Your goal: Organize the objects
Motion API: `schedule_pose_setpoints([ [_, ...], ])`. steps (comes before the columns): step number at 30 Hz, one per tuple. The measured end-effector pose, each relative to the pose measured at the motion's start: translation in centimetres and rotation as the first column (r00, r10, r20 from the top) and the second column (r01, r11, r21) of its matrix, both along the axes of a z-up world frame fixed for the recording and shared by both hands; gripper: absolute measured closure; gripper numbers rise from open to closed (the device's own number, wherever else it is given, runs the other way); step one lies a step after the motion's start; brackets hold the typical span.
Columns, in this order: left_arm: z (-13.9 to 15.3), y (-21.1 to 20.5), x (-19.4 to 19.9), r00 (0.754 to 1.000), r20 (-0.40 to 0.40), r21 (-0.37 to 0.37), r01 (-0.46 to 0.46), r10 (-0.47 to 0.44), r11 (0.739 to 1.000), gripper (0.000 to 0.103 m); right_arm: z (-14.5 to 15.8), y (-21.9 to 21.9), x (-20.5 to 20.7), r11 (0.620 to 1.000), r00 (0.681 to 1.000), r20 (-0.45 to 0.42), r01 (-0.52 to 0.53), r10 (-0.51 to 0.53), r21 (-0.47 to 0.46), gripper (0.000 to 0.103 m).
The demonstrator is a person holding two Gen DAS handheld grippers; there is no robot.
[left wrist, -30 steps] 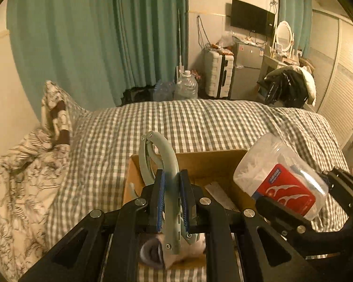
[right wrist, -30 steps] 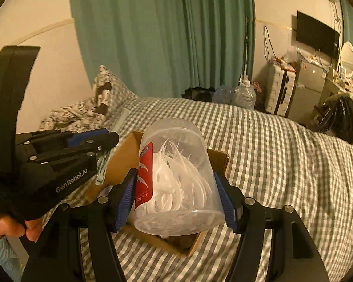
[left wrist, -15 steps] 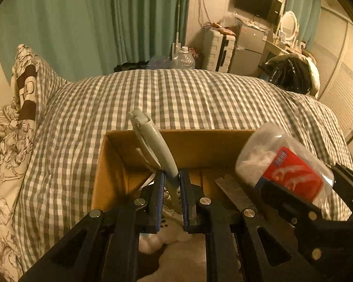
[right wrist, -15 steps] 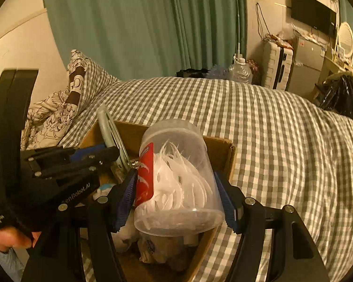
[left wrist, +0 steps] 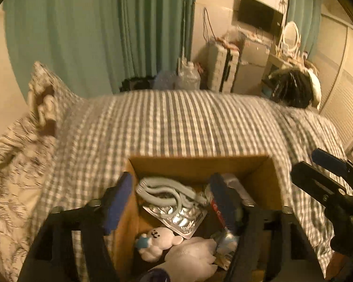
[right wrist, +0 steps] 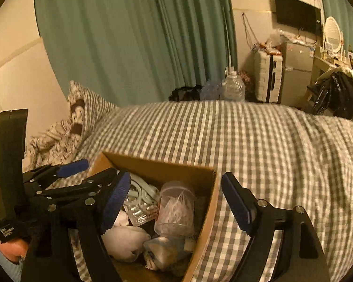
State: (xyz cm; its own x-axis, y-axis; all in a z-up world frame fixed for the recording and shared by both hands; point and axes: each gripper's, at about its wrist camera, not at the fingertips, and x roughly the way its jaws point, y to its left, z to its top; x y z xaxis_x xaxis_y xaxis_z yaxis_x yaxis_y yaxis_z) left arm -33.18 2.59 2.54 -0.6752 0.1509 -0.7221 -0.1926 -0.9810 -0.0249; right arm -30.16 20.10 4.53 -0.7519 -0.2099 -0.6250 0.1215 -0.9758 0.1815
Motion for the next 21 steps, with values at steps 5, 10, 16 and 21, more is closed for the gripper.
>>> schedule_pose_setpoints([
  [5, 6.1, -0.8, 3.4, 0.992, -0.124, 0.042, -0.021, 0.026, 0.999, 0.010, 5.1, 0.2, 3.7, 0.999, 0.994, -0.103, 0.029, -0.027, 0.023, 0.016],
  [10, 11.8, -0.7, 7.9, 0.966, -0.256, 0.055, -0.019, 0.033, 0.998, 0.000, 10.3, 0.6, 8.8, 0.995, 0.975, -0.218, 0.067, -0.051, 0.070, 0.010],
  [16, 16.0, -0.7, 15.0, 0.919, -0.395, 0.020, -0.001, 0.008, 1.000, 0.000, 13.8, 1.0, 16.0, 0.988, 0.941, -0.328, 0.125, -0.088, 0.094, 0.000],
  [21, 16.4, -1.3, 20.4, 0.891, -0.454, 0.008, -0.021, 0.022, 1.000, 0.000, 14.4, 0.8, 21.5, 0.979, 0.918, -0.383, 0.162, -0.104, 0.122, 0.000],
])
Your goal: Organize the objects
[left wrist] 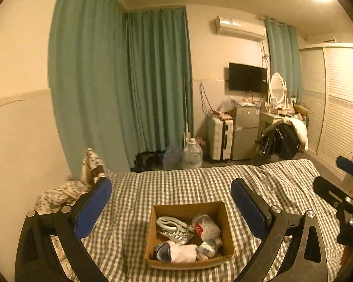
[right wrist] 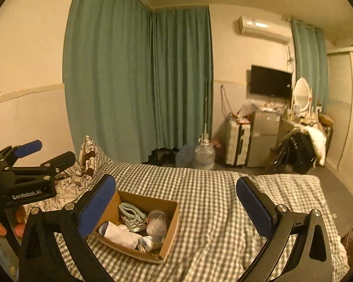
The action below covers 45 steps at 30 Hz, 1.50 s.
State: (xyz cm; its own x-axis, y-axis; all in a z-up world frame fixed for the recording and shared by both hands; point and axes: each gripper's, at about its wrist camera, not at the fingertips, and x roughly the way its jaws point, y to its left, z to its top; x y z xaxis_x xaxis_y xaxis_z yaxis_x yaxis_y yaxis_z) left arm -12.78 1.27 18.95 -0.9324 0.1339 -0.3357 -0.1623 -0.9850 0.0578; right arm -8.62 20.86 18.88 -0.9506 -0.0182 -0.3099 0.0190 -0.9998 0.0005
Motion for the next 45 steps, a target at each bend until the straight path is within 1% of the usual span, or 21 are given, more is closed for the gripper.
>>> schedule_pose_setpoints([
  [3, -0.9, -0.5, 3.2, 1.000, -0.028, 0.017, -0.013, 0.013, 1.000, 0.000, -1.0, -0.4, 2.9, 1.000, 1.000, -0.020, -0.009, 0.009, 0.019, 0.000],
  [7, -3.3, -1.3, 6.5, 0.998, -0.037, 0.061, -0.041, 0.043, 0.997, 0.000, -3.8, -1.3, 5.2, 0.999, 1.000, 0.006, -0.008, 0.008, 0.048, 0.000],
  [9, -4.8, -1.7, 7.5, 0.998, -0.027, 0.093, -0.056, 0.059, 0.994, 0.000, -5.8, -1.5, 5.9, 0.999, 1.000, 0.021, -0.015, 0.014, 0.043, 0.000],
  [11, -6.5, -1.9, 7.9, 0.997, -0.015, 0.118, -0.074, 0.076, 0.990, 0.000, -8.4, -1.5, 6.0, 0.999, 0.999, 0.040, -0.010, 0.008, 0.031, 0.000],
  [13, -8.4, -2.2, 8.3, 0.994, -0.015, 0.116, -0.107, 0.110, 0.987, 0.000, -10.2, -1.4, 5.9, 1.000, 0.999, 0.047, -0.006, 0.005, 0.030, 0.000],
  [15, -10.4, -2.1, 8.5, 0.991, -0.016, 0.099, -0.131, 0.134, 0.986, 0.000, -11.9, -1.5, 5.9, 0.999, 0.999, 0.035, 0.010, -0.012, 0.046, 0.000],
  [18, -13.1, -2.3, 8.4, 0.990, 0.018, 0.088, -0.138, 0.137, 0.986, 0.000, -13.8, -1.6, 5.8, 0.997, 0.999, 0.033, 0.029, -0.031, 0.068, 0.000],
  [21, -15.2, -2.4, 8.6, 0.989, 0.031, 0.076, -0.149, 0.147, 0.986, 0.000, -15.4, -1.4, 5.4, 0.999, 0.998, 0.052, 0.018, -0.019, 0.026, 0.000],
  [22, -15.5, -2.3, 8.5, 0.988, 0.037, 0.070, -0.152, 0.150, 0.986, 0.000, -15.8, -1.2, 5.2, 1.000, 0.998, 0.057, 0.018, -0.019, 0.017, 0.000],
  [26, -16.5, -2.0, 8.4, 0.988, 0.052, 0.066, -0.149, 0.146, 0.987, 0.000, -17.0, -1.3, 4.6, 0.999, 0.997, 0.072, 0.023, -0.026, 0.038, 0.000],
  [30, -16.9, -1.8, 8.5, 0.988, 0.059, 0.054, -0.146, 0.143, 0.988, 0.000, -17.2, -1.3, 4.3, 0.999, 0.996, 0.089, 0.021, -0.023, 0.027, 0.000],
  [45, -17.0, -1.6, 8.6, 0.988, 0.073, 0.050, -0.141, 0.138, 0.989, 0.000, -17.2, -1.6, 4.4, 0.999, 0.996, 0.090, 0.019, -0.021, 0.029, 0.000],
])
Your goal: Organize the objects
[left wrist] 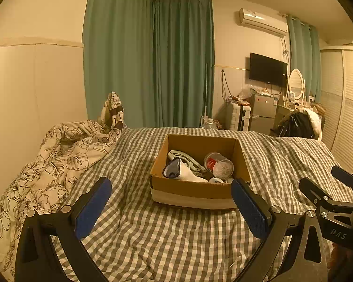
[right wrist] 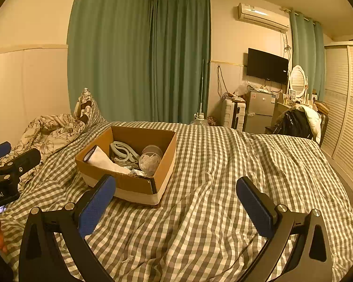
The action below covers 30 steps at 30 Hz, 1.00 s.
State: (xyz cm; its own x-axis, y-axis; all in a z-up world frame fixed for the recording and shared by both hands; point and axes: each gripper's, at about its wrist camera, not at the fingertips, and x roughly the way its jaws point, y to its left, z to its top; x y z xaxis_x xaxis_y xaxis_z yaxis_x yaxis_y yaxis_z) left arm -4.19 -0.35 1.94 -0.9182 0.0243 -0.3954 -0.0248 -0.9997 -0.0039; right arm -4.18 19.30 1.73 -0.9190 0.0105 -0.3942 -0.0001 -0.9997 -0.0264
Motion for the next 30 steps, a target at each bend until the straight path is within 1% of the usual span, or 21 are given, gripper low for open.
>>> schedule_pose_setpoints([
  [11, -0.35, 0.44, 0.04, 1.000, 0.014, -0.009, 0.003, -0.003, 1.000, 0.000, -0.05, -0.13, -0.02, 1.000, 1.000, 0.003, -0.003, 0.003, 0.005, 0.000],
  [30, -0.53, 0.23, 0.05, 1.000, 0.025, 0.001, -0.007, 0.007, 1.000, 0.000, -0.25, -0.09, -0.10, 1.000, 1.000, 0.009, -0.004, 0.004, 0.003, 0.000],
])
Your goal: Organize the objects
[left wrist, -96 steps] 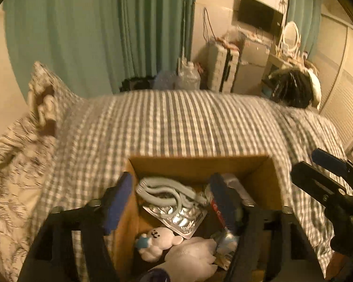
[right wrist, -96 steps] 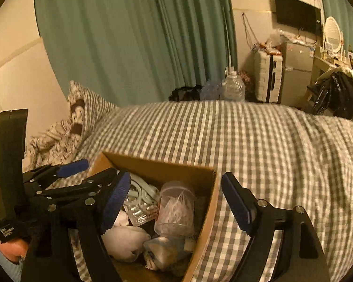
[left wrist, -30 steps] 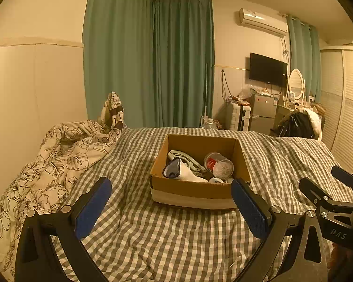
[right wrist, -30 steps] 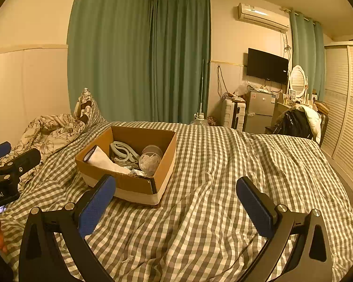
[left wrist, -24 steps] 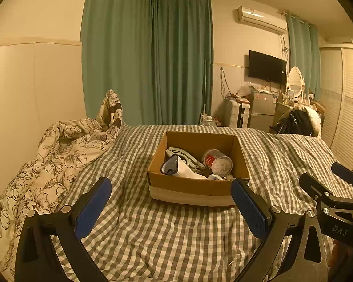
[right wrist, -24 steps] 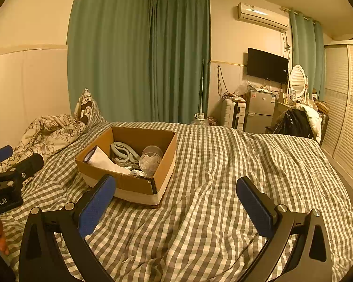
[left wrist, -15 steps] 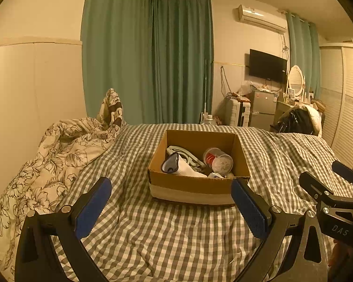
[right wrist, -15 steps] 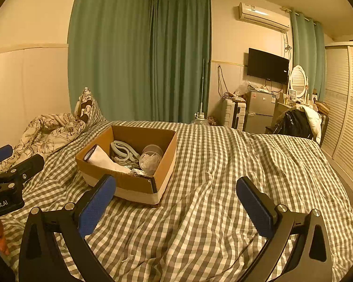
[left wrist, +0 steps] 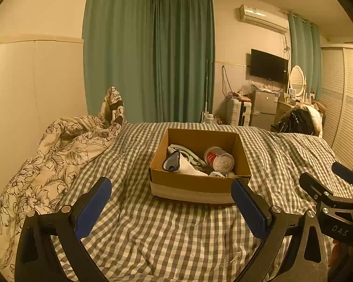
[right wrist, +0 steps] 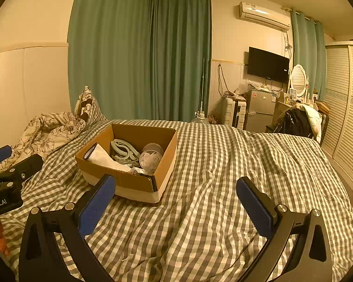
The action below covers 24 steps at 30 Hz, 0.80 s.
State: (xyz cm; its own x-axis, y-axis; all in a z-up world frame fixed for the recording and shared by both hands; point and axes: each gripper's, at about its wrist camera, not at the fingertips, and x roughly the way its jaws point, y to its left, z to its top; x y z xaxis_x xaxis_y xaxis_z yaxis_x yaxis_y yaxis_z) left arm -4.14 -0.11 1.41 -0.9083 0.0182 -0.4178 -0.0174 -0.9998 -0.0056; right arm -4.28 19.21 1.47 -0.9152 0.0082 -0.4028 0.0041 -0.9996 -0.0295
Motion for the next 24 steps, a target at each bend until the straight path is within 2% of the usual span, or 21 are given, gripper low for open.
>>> schedule_pose_setpoints([
  [24, -0.05, -0.18, 0.21, 1.000, 0.000, -0.007, 0.001, -0.001, 1.000, 0.000, -0.16, 0.01, 0.04, 1.000, 1.000, 0.002, -0.003, 0.003, 0.002, 0.000],
])
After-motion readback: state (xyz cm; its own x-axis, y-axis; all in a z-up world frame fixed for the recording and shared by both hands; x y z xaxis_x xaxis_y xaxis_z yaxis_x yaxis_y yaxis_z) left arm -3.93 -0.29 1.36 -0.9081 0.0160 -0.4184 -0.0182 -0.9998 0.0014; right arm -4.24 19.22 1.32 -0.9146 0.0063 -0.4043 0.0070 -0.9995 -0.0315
